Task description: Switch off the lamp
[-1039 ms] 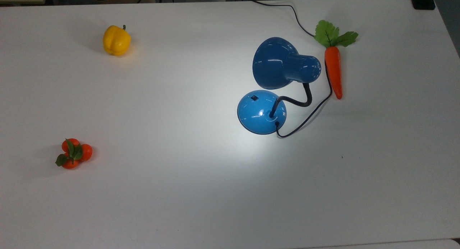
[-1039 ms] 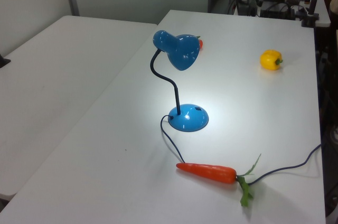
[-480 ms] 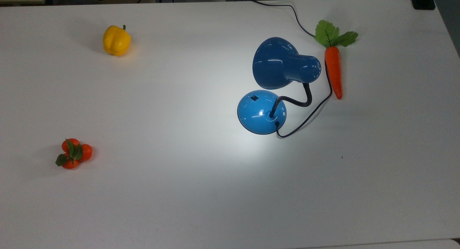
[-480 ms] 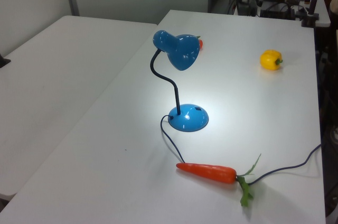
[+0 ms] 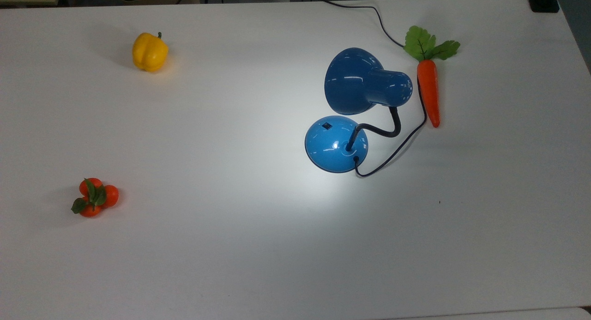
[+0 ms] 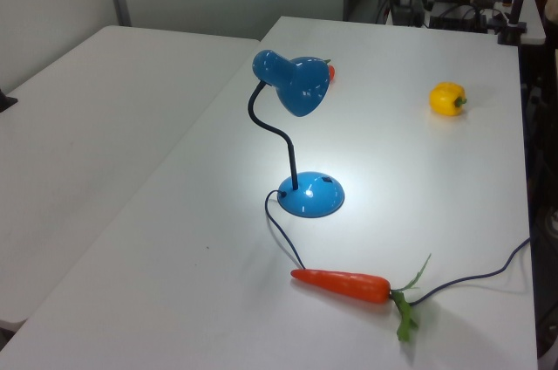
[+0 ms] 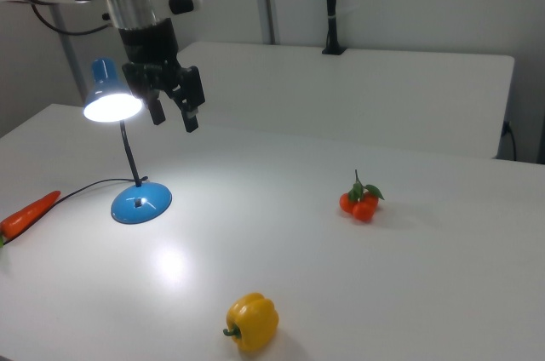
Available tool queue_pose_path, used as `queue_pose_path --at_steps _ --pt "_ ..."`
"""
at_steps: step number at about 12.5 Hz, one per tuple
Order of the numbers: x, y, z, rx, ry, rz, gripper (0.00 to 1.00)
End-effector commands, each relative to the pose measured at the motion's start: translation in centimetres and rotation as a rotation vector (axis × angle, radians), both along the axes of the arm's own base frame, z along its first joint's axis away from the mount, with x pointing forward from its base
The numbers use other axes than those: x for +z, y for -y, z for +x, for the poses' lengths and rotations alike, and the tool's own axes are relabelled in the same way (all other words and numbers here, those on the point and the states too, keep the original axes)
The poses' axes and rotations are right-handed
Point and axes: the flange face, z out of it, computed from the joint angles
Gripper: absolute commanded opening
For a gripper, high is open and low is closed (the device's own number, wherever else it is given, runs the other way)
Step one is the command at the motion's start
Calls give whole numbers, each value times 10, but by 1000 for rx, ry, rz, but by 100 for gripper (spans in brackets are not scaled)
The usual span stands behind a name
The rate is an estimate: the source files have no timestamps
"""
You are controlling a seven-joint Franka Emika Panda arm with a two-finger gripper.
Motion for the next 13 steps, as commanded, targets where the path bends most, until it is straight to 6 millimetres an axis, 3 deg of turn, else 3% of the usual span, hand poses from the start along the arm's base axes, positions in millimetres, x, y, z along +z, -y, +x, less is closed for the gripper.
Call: queue_pose_path --at_steps 1,3,7,13 --pt "-6 -4 -4 25 -29 9 5" --pt "-8 -4 -4 27 -36 10 0" --pt "-11 -6 -3 46 -37 23 0" --pt "-59 -66 19 185 -25 30 0"
